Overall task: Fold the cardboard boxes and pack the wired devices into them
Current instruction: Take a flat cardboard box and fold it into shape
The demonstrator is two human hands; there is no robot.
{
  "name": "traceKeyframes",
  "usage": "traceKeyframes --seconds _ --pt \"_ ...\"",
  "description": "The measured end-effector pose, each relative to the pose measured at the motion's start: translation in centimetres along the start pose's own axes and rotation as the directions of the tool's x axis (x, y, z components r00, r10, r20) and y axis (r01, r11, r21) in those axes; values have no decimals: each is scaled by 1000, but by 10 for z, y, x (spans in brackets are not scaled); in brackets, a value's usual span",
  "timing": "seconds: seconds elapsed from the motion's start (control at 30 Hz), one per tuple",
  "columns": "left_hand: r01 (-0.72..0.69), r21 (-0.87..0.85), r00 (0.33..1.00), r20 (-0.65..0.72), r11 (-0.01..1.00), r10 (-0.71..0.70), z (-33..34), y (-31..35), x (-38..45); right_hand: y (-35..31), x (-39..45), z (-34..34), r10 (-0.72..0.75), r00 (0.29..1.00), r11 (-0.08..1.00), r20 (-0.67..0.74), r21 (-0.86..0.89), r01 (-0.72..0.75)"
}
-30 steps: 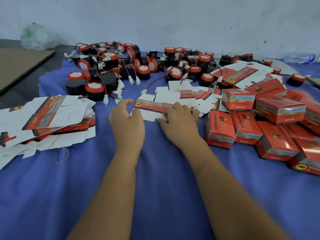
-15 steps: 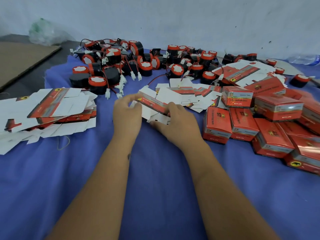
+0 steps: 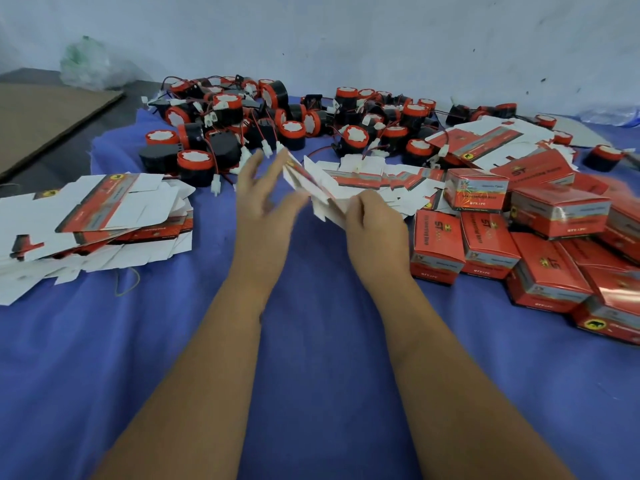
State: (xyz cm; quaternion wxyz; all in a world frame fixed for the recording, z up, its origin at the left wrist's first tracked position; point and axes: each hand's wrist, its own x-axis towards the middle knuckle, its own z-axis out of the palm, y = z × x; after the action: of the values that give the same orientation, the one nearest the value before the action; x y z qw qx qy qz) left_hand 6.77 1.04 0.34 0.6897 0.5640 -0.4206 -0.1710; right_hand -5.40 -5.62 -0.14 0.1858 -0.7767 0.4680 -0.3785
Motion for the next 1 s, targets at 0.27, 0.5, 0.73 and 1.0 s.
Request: traceKeyframes --seconds 0.27,0.5,0.73,1.0 --pt "-369 533 925 292 761 244 5 -19 0 -2 7 -4 277 925 874 -259 468 -131" --pt "-408 353 907 265 842 328 0 -12 -3 -4 10 -13 376 915 655 -148 741 -149" --pt "-81 -154 959 257 985 119 3 2 -7 -13 6 -12 103 993 524 57 845 -103" --pt "34 -217 979 203 975 11 7 1 -7 -18 -1 -11 11 998 591 64 805 -58"
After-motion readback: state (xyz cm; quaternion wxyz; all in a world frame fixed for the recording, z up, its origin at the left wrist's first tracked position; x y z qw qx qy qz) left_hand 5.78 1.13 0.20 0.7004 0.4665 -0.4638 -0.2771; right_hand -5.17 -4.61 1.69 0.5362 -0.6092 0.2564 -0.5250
